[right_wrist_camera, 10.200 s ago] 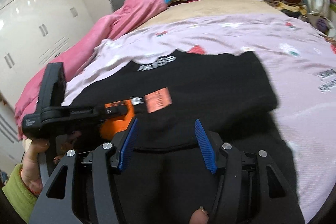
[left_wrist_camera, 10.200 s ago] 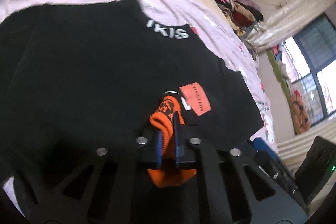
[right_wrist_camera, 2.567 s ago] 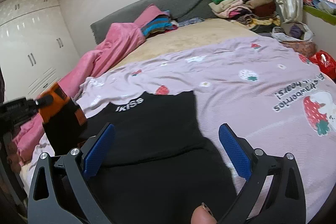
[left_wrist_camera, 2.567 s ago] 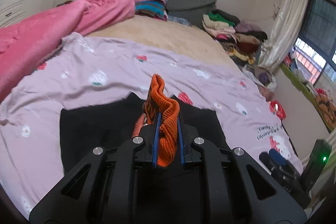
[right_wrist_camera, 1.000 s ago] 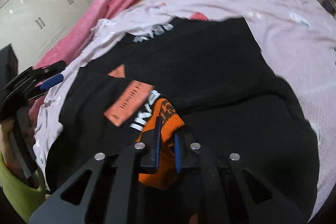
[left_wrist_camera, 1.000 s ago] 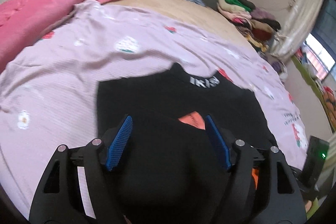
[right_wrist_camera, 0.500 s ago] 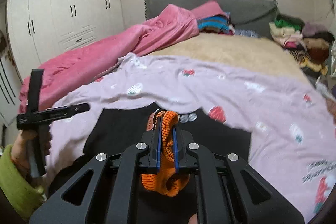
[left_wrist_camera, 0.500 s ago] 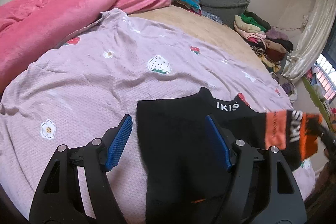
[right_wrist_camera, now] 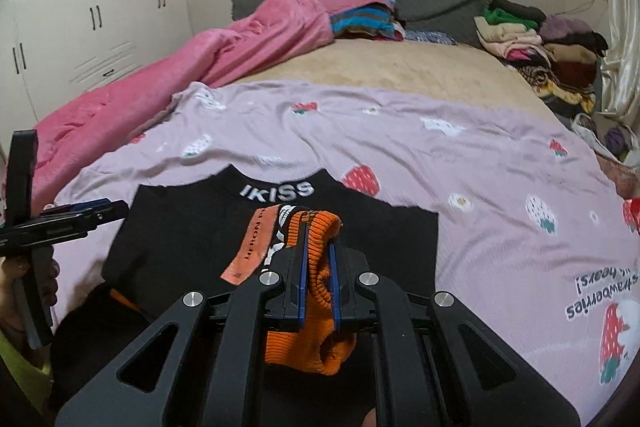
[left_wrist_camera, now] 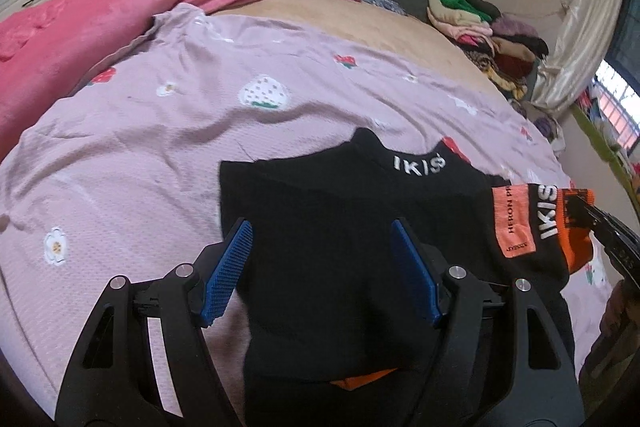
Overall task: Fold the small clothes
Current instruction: 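Lay the orange cuff on the sweater body with the right gripper and open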
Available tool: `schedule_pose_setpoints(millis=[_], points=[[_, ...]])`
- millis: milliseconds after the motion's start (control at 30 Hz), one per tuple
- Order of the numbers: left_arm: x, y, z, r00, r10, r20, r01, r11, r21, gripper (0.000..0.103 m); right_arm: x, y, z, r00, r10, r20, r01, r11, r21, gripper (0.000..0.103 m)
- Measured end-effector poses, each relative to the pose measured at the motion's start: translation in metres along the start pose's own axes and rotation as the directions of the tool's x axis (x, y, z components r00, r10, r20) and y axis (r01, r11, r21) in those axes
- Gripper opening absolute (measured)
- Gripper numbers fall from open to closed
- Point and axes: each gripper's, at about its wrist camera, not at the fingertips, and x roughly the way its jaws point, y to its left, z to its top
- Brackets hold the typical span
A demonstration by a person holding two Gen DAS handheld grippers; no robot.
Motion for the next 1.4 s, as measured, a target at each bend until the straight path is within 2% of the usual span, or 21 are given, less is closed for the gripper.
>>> schedule_pose_setpoints(millis=[600, 667, 733, 800, 967, 1000, 1067, 1167, 1400], points=[[0.018, -0.023, -0.013, 0.999, -0.01, -0.054, 0.013, 0.998, 0.059, 0.064, 0.02, -0.007, -0.016, 0.993, -0.098, -0.058, 0.097, 0.995, -0.021, 0.009], [0.019, -0.024, -0.014, 0.998, -0.011, -0.062, 0.016, 0.998, 0.066, 0.064, 0.022, -0.008, -0.017, 0.992, -0.108, -0.066, 0.107, 0.994, -0.021, 0.011], [0.02, -0.026, -0.014, 0.998, -0.009, -0.069, 0.014, 0.997, 0.074, 0.064, 0.022, -0.007, -0.019, 0.99, -0.125, -0.065, 0.124, 0.992, -0.02, 0.02], [0.02, -0.027, -0.015, 0.997, -0.006, -0.074, 0.012, 0.997, 0.079, 0.064, 0.02, -0.007, -0.02, 0.991, -0.119, -0.06, 0.119, 0.993, -0.013, 0.027], [0.015, -0.03, -0.018, 0.997, -0.027, -0.078, 0.034, 0.996, 0.088, 0.062, 0.018, 0.002, -0.023, 0.994, -0.084, -0.063, 0.083, 0.996, -0.014, 0.029], [0.015, -0.032, -0.019, 0.996, -0.031, -0.083, 0.039, 0.995, 0.093, 0.059, 0.019, 0.005, -0.024, 0.995, -0.069, -0.071, 0.068, 0.998, -0.017, 0.031], [0.018, -0.034, -0.021, 0.993, -0.047, -0.105, 0.058, 0.993, 0.099, 0.046, 0.022, 0.012, -0.026, 0.995, -0.049, -0.085, 0.047, 0.999, -0.024, 0.033], [0.023, -0.038, -0.026, 0.988, -0.068, -0.139, 0.082, 0.992, 0.098, 0.039, 0.028, 0.025, -0.03, 0.994, -0.011, -0.107, 0.007, 0.999, -0.036, 0.033], [0.036, -0.037, -0.04, 0.976, -0.026, -0.218, 0.055, 0.99, 0.127, 0.038, 0.043, 0.052, -0.038, 0.987, 0.041, -0.157, -0.053, 0.996, -0.074, 0.038]])
